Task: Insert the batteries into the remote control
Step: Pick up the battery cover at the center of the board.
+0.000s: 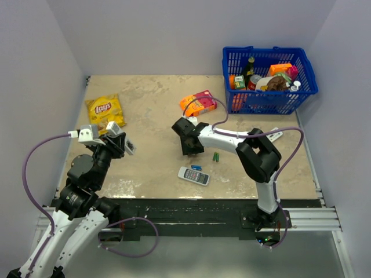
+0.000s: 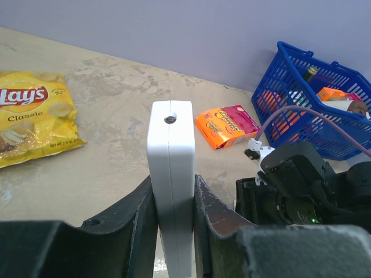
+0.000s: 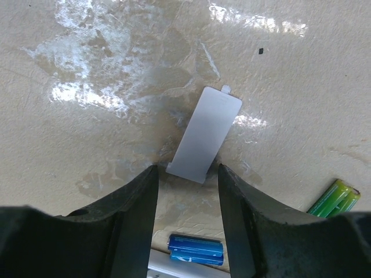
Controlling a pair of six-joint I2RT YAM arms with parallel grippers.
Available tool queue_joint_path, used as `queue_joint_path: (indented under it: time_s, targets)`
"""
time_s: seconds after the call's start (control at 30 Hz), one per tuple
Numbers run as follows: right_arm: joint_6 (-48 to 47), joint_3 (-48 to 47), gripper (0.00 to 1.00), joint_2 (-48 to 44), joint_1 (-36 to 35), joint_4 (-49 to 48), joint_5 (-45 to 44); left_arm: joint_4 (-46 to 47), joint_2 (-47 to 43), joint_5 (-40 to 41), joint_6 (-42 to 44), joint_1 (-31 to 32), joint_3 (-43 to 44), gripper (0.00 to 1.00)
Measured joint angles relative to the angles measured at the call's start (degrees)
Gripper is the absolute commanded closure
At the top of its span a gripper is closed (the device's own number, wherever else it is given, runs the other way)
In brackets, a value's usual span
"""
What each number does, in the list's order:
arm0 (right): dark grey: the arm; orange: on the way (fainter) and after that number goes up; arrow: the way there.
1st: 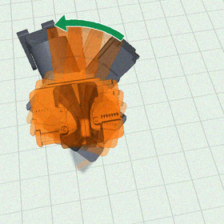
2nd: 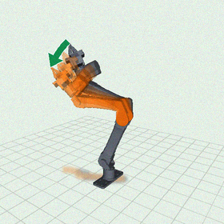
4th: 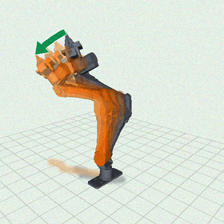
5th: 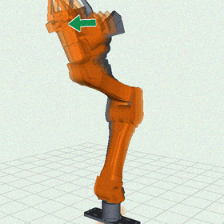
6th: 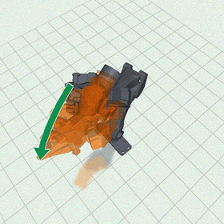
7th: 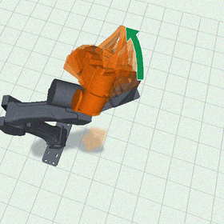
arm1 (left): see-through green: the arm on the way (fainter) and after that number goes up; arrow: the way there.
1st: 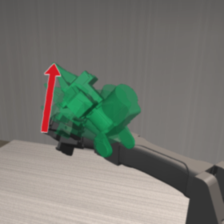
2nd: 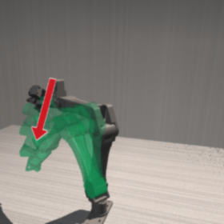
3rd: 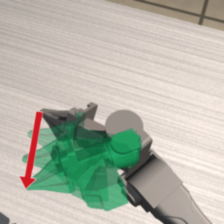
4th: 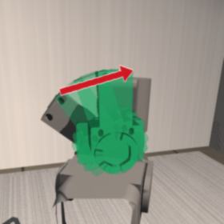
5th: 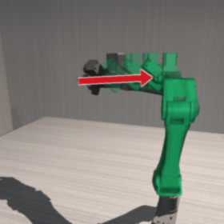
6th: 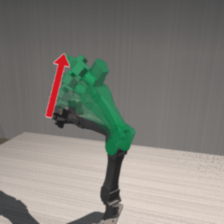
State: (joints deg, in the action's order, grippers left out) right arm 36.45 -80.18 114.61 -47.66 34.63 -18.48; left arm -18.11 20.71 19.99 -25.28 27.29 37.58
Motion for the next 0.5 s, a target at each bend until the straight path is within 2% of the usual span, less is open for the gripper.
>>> queue_joint_path:
  time_s: [0.5]
  targets:
    - [-0.15,4.37,0.55,-2.93,2.12,-2.21,1.60,0.02,0.02,-0.39,0.00,-0.39,0.00,0.86]
